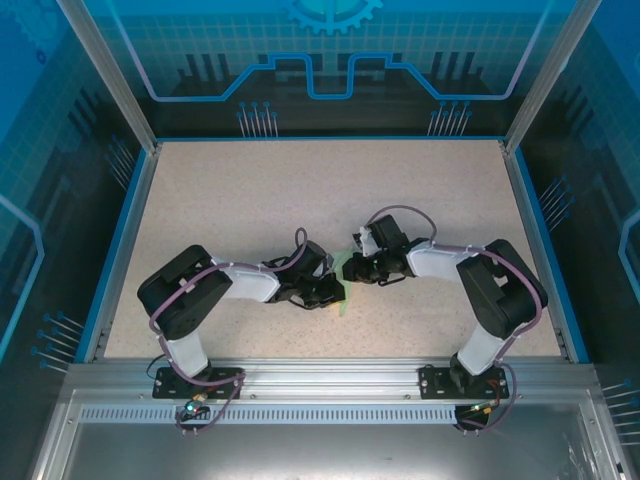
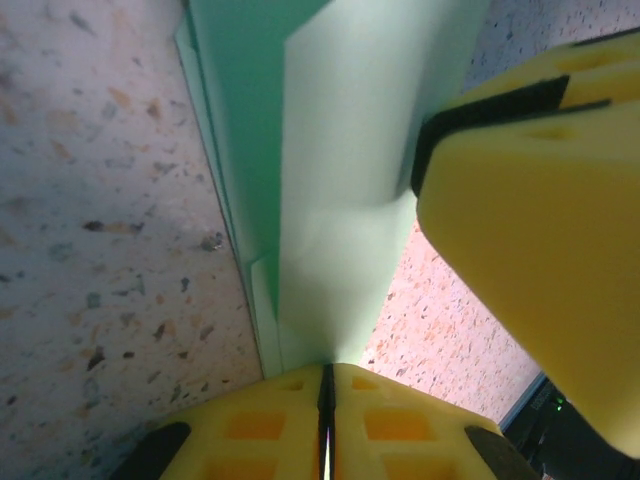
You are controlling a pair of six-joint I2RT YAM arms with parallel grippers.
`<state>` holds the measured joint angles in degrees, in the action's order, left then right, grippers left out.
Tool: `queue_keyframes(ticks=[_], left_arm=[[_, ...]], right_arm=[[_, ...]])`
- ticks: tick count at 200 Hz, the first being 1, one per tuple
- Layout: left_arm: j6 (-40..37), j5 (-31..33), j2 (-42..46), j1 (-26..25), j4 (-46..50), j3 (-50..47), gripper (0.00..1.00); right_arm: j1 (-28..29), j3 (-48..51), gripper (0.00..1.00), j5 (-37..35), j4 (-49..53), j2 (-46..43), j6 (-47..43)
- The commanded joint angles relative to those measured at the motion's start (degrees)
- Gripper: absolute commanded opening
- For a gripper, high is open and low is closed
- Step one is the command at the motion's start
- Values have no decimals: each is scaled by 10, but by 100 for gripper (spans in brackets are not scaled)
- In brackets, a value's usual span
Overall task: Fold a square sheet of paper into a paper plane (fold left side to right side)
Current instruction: Fold the wing for the fifth time at the center of the table.
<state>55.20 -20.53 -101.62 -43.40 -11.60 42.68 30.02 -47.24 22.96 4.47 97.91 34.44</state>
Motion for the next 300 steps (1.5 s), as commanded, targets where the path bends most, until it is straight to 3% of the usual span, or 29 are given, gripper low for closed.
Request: queue_keyframes(ticks=[1, 143, 300], left_arm=[[1, 24, -17, -11, 104, -15, 11], [-2, 25, -23, -11, 116, -13, 10], [-2, 25, -22, -12, 119, -14, 9]], right_arm=[[7, -21, 19, -5, -2, 21, -19], [-5, -81, 18, -49, 48, 82, -64], [-66, -165, 19, -31, 91, 141, -108]])
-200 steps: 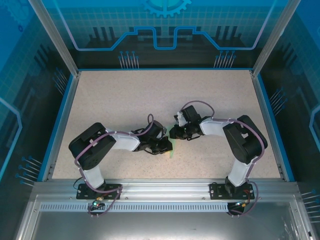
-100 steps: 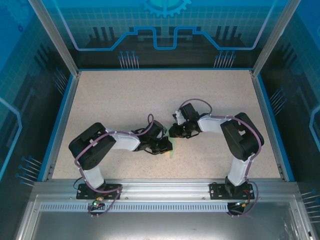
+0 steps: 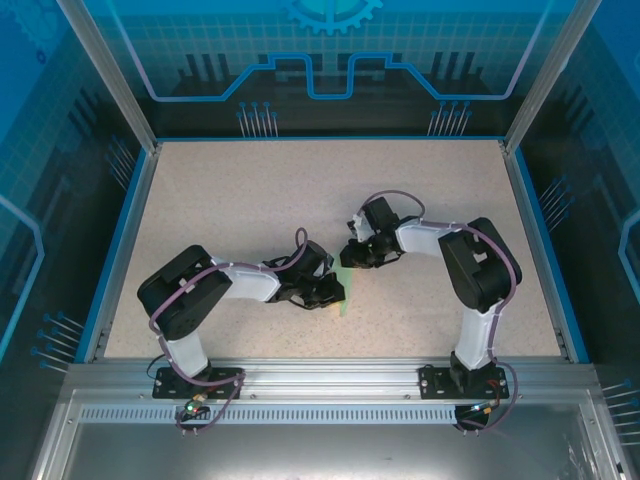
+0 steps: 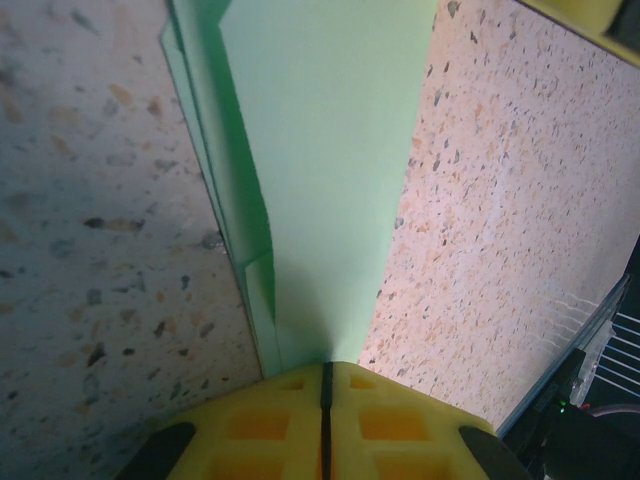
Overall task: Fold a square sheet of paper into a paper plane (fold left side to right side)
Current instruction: Fold the wing for the fifth time at the center of the table.
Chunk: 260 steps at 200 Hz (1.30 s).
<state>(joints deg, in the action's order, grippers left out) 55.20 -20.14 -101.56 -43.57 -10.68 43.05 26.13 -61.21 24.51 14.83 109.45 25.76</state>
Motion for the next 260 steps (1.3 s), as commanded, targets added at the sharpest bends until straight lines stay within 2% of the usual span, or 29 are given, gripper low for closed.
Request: queue_keyframes(ticks=[1, 146, 173, 212, 260], left_arm=[[-2, 21, -22, -9, 109, -17, 9], [1, 21, -18, -9, 107, -20, 9], [3, 23, -16, -10, 106, -21, 9], [3, 27, -10, -10, 107, -22, 9], [3, 32, -6, -10, 110, -22, 9]], right_arm=[[-28, -26, 19, -46, -12, 26, -22], [-83, -128, 19, -36, 30, 88, -47], [-88, -127, 20, -36, 24, 64, -47], [-87, -60, 20, -28, 9, -36, -36], [-45, 94, 19, 42, -45, -144, 22]])
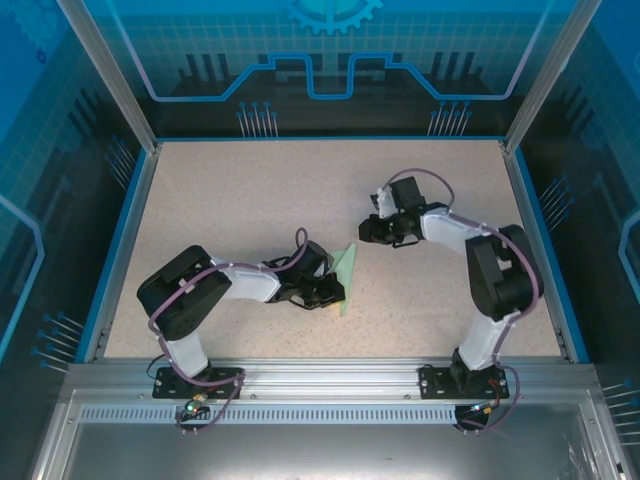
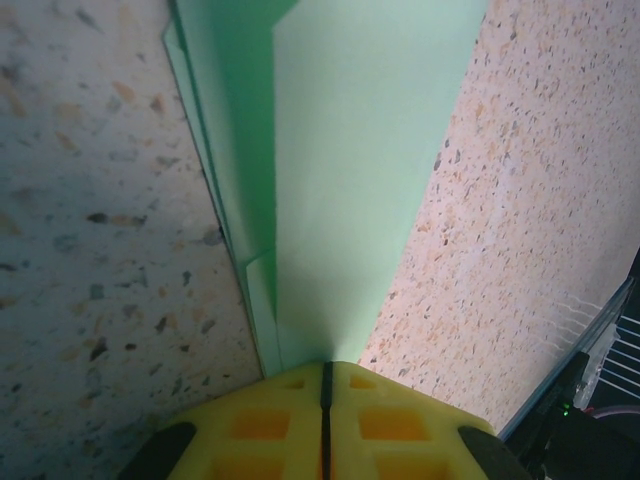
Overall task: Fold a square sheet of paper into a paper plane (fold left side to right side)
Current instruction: Fold the wing for the fifth time at the center of the table.
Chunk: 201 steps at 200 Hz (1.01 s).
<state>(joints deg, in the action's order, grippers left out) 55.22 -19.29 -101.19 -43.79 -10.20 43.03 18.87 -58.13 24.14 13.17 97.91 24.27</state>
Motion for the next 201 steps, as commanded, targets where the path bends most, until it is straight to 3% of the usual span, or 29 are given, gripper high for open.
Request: queue_keyframes(ticks=[1, 59, 148, 201], left_arm=[[3, 23, -10, -8, 106, -22, 9], [4, 25, -9, -8, 107, -22, 9], [4, 26, -9, -9, 110, -22, 9], [2, 25, -11, -9, 110, -20, 9]], right_arm=[[29, 65, 19, 47, -31, -30, 39], [94, 159, 15, 82, -106, -35, 110], [108, 138, 14, 80, -109, 7, 112], [108, 115, 14, 29, -65, 31, 82]])
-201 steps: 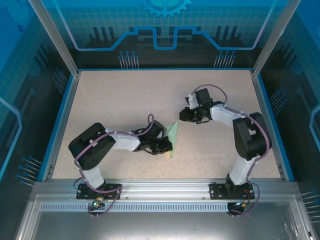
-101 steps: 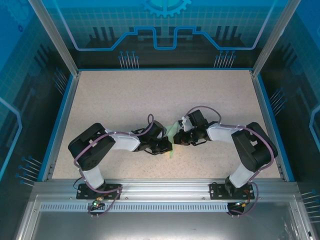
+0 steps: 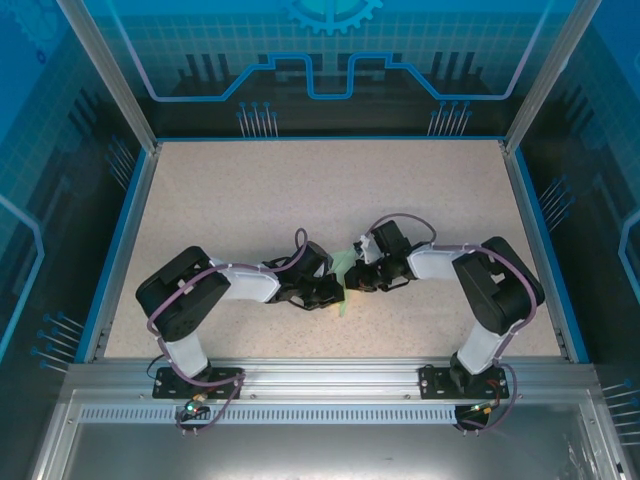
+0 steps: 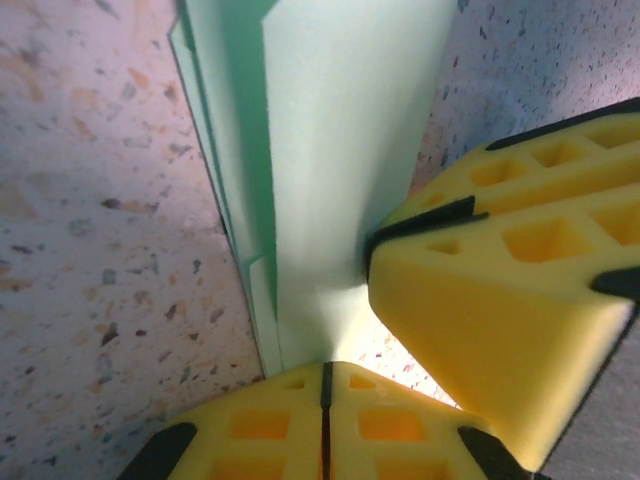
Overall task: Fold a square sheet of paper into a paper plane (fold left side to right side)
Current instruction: Fold the wing for the fifth time at the center of the table.
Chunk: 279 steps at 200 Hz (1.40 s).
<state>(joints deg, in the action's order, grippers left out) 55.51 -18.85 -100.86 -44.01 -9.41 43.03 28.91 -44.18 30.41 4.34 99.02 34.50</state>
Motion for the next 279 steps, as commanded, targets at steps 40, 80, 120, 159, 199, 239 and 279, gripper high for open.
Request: queue_keyframes(ticks=[40, 80, 120, 159, 199, 239, 279], left_arm=[[-1, 20, -15, -7, 103, -20, 9], [-1, 20, -16, -8, 103, -20, 9], [-1, 19, -16, -7, 103, -20, 9], [-1, 18, -17, -8, 104, -19, 9], [-1, 19, -16, -7, 104, -19, 9], [-1, 19, -14, -7, 104, -18, 9], [-1, 20, -13, -9, 105, -15, 9]], right_arm=[[5, -51, 13, -62, 51, 39, -41], [-5, -89, 13, -72, 70, 55, -57], [-31, -118, 13, -77, 79, 79, -74], [-51, -159, 13, -88, 99, 107, -98], [-71, -197, 13, -97, 109, 123, -112], [-72, -203, 13, -68, 107, 70, -106], [-40, -150, 13, -30, 90, 27, -83]])
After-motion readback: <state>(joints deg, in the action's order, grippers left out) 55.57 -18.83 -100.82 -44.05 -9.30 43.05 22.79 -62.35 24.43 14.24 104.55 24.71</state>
